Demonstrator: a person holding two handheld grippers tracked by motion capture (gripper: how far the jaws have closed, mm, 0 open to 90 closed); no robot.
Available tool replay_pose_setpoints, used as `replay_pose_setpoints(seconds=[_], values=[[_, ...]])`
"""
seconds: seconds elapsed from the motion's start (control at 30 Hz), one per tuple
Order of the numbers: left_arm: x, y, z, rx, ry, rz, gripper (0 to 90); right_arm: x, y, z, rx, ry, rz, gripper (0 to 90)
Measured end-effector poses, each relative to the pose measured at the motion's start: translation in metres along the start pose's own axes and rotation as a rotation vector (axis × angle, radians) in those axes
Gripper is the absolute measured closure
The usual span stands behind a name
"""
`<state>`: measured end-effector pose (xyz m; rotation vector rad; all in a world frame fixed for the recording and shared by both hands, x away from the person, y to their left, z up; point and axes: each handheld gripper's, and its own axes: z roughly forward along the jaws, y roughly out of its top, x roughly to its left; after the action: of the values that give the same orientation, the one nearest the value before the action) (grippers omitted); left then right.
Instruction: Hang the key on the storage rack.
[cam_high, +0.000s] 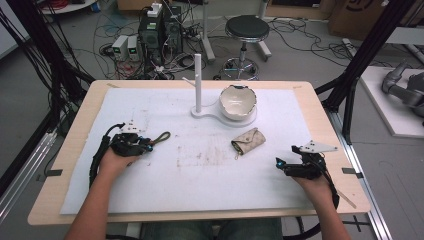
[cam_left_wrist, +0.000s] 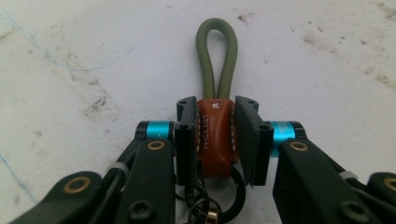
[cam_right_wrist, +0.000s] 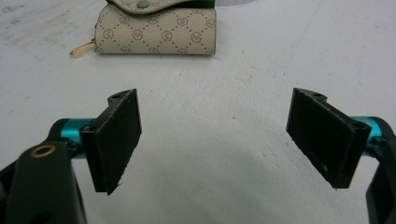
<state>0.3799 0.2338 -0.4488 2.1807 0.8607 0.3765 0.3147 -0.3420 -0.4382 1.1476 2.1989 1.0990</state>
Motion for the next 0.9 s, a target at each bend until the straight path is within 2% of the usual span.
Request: replay_pose_setpoints(seconds=[0.13, 0.17, 0.2, 0.3, 0.5, 0.63, 0.77, 0.9], values=[[-0.002, 0.001, -0.001, 0.005, 0.015, 0.014, 70.8, 0.001, 0.000, 0.001, 0.002, 0.003, 0.001, 18.2], [-0.001, 0.001, -0.002, 0.000, 0.009, 0.007, 70.8, 0.002, 0.000, 0.001, 0.004, 0.009, 0.005, 18.2], [-0.001, 0.001, -0.003, -0.008, -0.002, 0.001, 70.8, 0.002, 0.000, 0.002, 0.003, 0.014, 0.013, 18.2], [-0.001, 0.002, -0.010, -0.041, 0.003, -0.003, 70.8, 0.006, 0.002, 0.005, 0.003, 0.029, 0.009, 18.2], [-0.007, 0.009, -0.026, -0.088, 0.035, 0.008, 70.8, 0.010, 0.005, 0.009, 0.008, 0.041, 0.000, 18.2], [-0.012, 0.019, -0.034, -0.119, 0.049, 0.028, 70.9, 0.011, 0.006, 0.012, 0.012, 0.048, -0.004, 18.2], [-0.020, 0.035, -0.042, -0.154, 0.059, 0.047, 70.9, 0.014, 0.009, 0.015, 0.010, 0.057, -0.013, 18.2], [-0.025, 0.052, -0.047, -0.179, 0.059, 0.036, 70.9, 0.018, 0.012, 0.019, 0.014, 0.073, -0.030, 18.2]])
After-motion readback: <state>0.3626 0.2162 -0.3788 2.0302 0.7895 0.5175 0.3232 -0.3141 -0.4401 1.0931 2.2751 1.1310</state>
